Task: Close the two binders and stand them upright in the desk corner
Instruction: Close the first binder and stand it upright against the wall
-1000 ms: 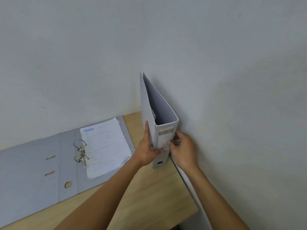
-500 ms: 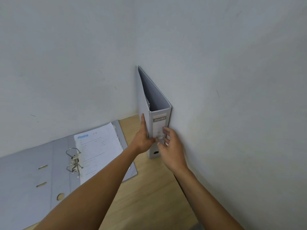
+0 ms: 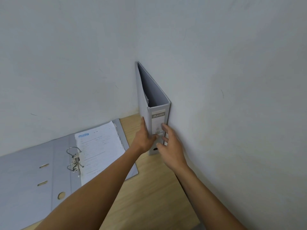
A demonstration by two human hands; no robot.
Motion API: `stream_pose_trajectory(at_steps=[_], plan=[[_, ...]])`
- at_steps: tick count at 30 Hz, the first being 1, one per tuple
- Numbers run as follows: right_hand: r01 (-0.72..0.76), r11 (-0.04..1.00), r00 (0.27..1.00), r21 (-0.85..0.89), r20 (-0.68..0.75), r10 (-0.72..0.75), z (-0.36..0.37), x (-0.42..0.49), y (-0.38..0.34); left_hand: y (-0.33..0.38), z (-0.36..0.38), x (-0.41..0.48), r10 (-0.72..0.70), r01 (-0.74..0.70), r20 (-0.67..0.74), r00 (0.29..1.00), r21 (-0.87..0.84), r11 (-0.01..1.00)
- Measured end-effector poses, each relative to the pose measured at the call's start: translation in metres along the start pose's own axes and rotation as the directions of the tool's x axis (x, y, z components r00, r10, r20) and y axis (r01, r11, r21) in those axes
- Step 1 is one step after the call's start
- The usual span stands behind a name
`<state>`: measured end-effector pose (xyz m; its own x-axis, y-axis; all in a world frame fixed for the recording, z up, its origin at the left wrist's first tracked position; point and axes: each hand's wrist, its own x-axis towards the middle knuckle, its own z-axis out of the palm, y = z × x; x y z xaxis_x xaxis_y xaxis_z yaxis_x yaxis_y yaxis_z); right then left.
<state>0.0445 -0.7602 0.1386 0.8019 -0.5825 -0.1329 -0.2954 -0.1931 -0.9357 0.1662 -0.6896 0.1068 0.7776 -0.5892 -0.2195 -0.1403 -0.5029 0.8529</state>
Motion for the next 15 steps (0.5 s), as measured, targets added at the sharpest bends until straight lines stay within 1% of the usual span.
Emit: stream_pose_trajectory(at_steps=[6, 15], plan=[[-0.009, 1.000, 1.000, 0.013, -0.017, 0.009, -0.004, -0.001, -0.004, -0.002, -0.005, -0.004, -0.042, 0.042, -0.005, 0.999, 0.086, 0.995], [-0.043, 0.998, 0.999, 0.053, -0.024, 0.045, 0.003, -0.002, -0.007, -0.003, -0.033, -0.021, -0.053, 0.051, 0.019, 0.998, 0.087, 0.995]])
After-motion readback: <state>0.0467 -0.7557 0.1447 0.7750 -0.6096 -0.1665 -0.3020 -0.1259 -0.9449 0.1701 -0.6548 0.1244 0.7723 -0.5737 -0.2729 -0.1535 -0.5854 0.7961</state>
